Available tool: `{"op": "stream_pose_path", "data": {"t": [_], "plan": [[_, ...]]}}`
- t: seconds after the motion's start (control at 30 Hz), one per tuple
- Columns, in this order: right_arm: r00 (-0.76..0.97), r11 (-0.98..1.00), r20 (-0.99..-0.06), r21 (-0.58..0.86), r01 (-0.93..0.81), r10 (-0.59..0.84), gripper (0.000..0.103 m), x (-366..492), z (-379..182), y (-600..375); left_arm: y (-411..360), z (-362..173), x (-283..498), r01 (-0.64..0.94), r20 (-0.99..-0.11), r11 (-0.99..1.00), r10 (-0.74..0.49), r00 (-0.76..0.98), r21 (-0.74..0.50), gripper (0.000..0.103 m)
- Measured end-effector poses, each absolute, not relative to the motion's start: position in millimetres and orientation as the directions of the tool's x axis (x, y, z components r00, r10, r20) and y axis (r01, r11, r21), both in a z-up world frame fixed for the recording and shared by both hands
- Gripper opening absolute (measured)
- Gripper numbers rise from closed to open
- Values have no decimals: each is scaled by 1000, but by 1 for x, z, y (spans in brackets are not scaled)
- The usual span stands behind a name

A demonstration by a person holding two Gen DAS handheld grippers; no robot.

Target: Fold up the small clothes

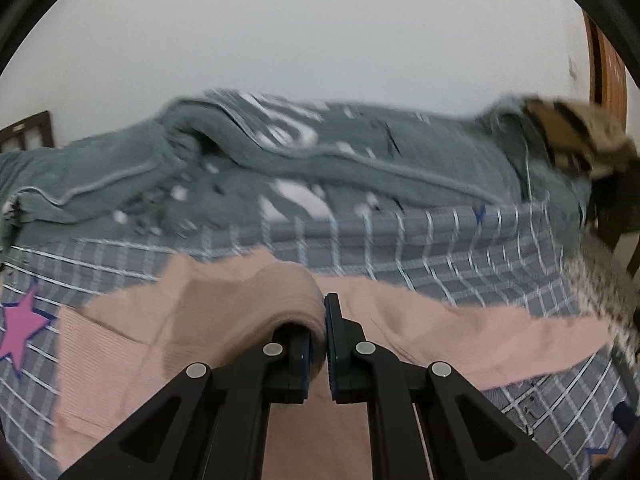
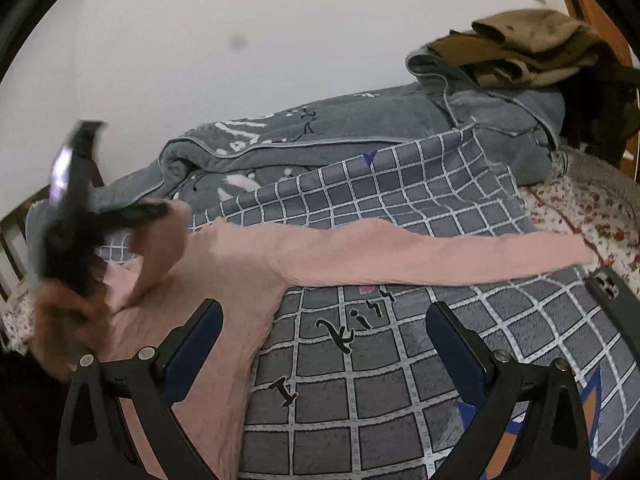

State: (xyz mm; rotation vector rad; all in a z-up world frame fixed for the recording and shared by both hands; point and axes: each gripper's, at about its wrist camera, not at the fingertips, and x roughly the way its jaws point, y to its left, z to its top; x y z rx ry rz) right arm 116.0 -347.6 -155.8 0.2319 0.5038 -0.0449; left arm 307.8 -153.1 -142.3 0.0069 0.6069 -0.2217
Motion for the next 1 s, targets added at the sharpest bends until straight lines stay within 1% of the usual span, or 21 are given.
{"op": "stream_pose_path", "data": {"t": [0.07, 0.17, 0.2, 0.23, 0.27, 0.33, 0.37, 0.4, 0.43, 0.47, 0.53, 0.7, 0.9, 1.0], "plan": [[872, 969, -488, 232, 81, 44, 100, 116, -156, -348, -168, -156, 311, 216, -596, 974, -215, 773, -71, 7], [871, 975, -488, 211, 64, 48, 100, 116, -156, -342, -174, -169, 315, 226, -647, 969, -235, 725, -100, 8], [872, 980, -488, 191, 61, 41, 100, 116, -156, -339, -175, -173, 318, 229, -667, 967, -243, 705, -110, 11], [873, 984, -486, 171, 59, 32, 100, 115, -156, -336, -172, -176, 320, 232, -688, 965, -251, 681, -123, 20], [875, 986, -484, 154, 55, 27, 100, 115, -156, -333, -171, -178, 323, 229, -706, 965, -251, 662, -129, 25], [874, 990, -484, 137, 41, 31, 100, 115, -156, -328, -169, -179, 323, 220, -712, 967, -245, 657, -130, 39], [871, 990, -489, 138, 31, 41, 100, 116, -156, -325, -164, -177, 320, 214, -706, 968, -242, 666, -130, 43], [869, 989, -492, 143, 25, 49, 100, 118, -157, -323, -159, -175, 316, 208, -697, 970, -238, 677, -129, 59], [866, 988, -497, 152, 19, 60, 100, 120, -157, -321, -150, -171, 309, 200, -683, 972, -230, 693, -124, 79], [863, 987, -500, 161, 14, 70, 100, 121, -158, -319, -145, -168, 307, 196, -673, 973, -226, 704, -122, 84], [855, 981, -508, 194, -5, 105, 100, 125, -159, -312, -127, -160, 294, 188, -636, 975, -217, 741, -114, 85], [834, 970, -523, 236, -56, 176, 100, 134, -162, -284, -82, -148, 274, 153, -616, 987, -149, 774, -48, 85], [822, 978, -540, 184, -96, 182, 100, 143, -170, -238, -7, -156, 264, 12, -627, 999, -28, 778, -31, 85], [809, 982, -560, 154, -112, 180, 100, 148, -176, -219, 28, -168, 264, -36, -638, 997, -20, 769, -74, 85]]}}
